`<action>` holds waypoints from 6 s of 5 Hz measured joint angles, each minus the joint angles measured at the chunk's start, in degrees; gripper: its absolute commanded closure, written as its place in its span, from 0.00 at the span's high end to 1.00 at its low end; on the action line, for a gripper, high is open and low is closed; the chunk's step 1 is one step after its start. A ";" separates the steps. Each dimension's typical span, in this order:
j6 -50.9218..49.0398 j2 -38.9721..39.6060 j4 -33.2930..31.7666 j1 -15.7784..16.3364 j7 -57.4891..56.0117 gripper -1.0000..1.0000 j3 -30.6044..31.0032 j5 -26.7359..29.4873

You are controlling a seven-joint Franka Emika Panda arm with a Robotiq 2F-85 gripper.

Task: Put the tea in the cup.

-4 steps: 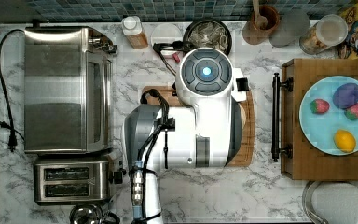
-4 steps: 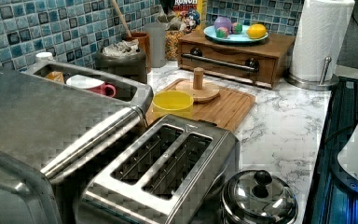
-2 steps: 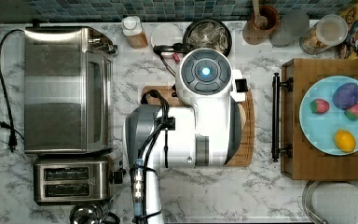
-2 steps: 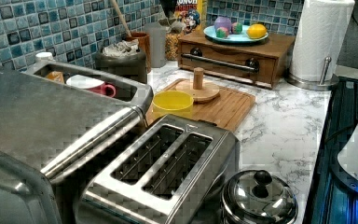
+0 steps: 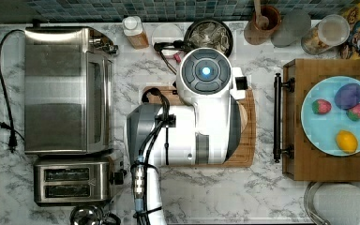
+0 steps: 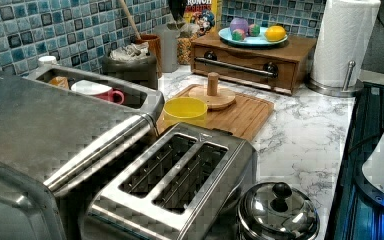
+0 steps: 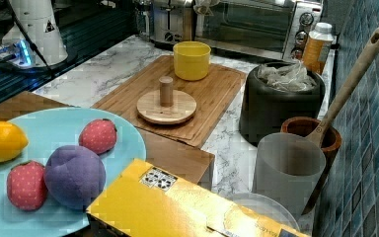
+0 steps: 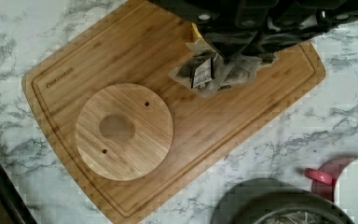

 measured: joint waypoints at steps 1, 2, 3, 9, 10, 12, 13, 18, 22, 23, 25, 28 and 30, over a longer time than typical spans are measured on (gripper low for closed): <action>1.79 0.16 -1.01 0.06 -0.45 0.00 0.99 0.00; 0.69 0.17 -2.74 0.25 -2.12 0.00 2.74 0.00; 0.73 0.13 -5.15 0.62 -6.40 0.00 4.41 0.35; 3.64 2.56 -10.07 2.29 -8.34 0.00 8.20 0.32; 4.21 3.06 -10.07 2.35 -8.34 0.00 8.07 0.32; 3.73 6.62 -9.74 2.52 -8.34 1.00 8.16 0.51; 4.52 8.15 -10.07 2.55 -8.34 1.00 7.91 0.49; 3.09 7.78 -10.07 2.00 -8.34 1.00 8.65 0.38; 3.01 7.34 -10.07 2.01 -8.35 1.00 8.04 0.26; 3.01 7.34 -10.07 2.09 -8.35 1.00 8.22 0.54; 4.38 7.35 -10.07 2.12 -8.35 1.00 8.54 0.24; 3.37 7.34 -10.07 2.17 -8.38 1.00 8.71 0.25; 3.72 7.34 -10.07 2.30 -8.38 1.00 8.60 0.25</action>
